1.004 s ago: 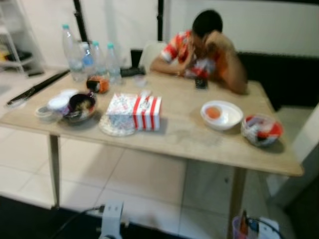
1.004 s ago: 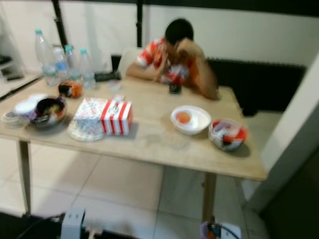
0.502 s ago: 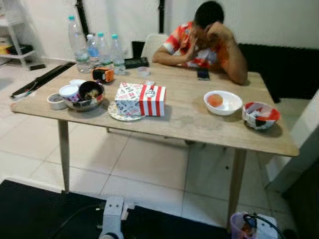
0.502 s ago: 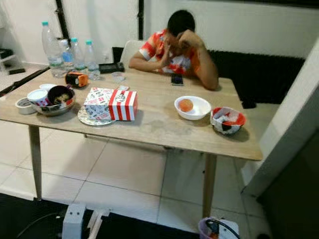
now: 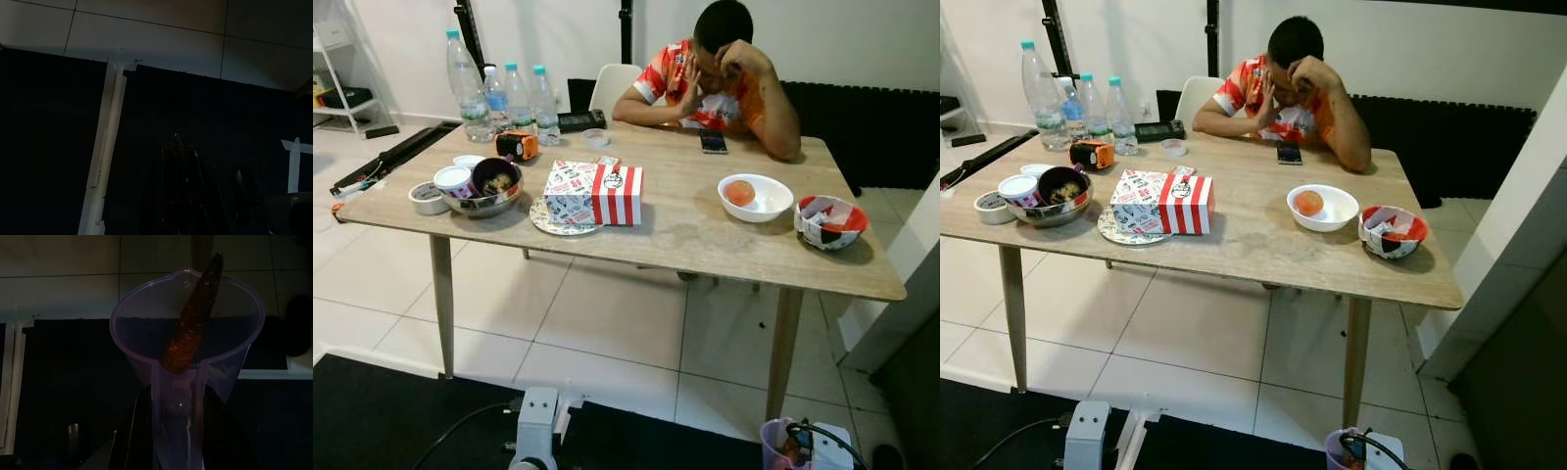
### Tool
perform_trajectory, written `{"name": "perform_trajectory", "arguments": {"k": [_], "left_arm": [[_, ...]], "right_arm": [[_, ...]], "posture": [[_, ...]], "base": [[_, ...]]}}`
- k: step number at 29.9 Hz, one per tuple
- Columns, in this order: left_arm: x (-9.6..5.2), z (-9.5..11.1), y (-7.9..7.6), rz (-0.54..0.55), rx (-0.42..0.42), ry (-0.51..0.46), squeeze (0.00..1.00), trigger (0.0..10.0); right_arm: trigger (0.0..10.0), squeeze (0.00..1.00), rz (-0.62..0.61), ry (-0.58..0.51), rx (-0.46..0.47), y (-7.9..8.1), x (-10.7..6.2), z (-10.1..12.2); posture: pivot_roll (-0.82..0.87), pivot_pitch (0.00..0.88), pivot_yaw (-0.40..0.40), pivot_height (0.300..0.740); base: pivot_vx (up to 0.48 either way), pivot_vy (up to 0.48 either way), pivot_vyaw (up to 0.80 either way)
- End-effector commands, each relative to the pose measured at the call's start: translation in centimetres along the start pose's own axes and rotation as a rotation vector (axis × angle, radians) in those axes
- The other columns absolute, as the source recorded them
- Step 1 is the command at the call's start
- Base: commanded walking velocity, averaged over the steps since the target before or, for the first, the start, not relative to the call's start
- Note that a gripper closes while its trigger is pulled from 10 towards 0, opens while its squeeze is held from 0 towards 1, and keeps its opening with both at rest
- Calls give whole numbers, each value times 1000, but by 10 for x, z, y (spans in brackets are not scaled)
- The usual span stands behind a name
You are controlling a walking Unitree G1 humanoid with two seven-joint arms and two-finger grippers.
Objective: Restocking fridge
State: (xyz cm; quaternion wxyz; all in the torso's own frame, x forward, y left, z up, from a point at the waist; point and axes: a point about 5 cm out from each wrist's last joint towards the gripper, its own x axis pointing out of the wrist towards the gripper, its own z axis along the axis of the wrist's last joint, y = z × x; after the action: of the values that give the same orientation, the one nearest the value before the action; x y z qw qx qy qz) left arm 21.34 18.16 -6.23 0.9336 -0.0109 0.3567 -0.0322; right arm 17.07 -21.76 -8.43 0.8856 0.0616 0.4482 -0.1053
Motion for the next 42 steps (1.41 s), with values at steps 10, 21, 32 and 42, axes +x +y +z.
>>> {"name": "perform_trajectory", "arguments": {"k": [10,21,32,42], "left_arm": [[-1,-1,5,3,31,20,0,10000],[-1,-1,4,-7,61,14,0,10000],[0,3,4,0,83,-5,0,10000],[1,5,4,1,82,-9,0,10000]], "right_arm": [[10000,0,-3,-12,10,0,0,3],[10000,0,-5,-20,29,-2,1,6],[10000,0,-4,-19,29,-2,1,7],[10000,0,-3,-9,29,-1,0,3]], "posture": [[21,0,-13,740],[18,0,-12,740],[17,0,-10,740],[14,0,-9,740]], "base": [[0,0,0],[0,0,-727],[0,0,-800],[0,0,-800]]}}
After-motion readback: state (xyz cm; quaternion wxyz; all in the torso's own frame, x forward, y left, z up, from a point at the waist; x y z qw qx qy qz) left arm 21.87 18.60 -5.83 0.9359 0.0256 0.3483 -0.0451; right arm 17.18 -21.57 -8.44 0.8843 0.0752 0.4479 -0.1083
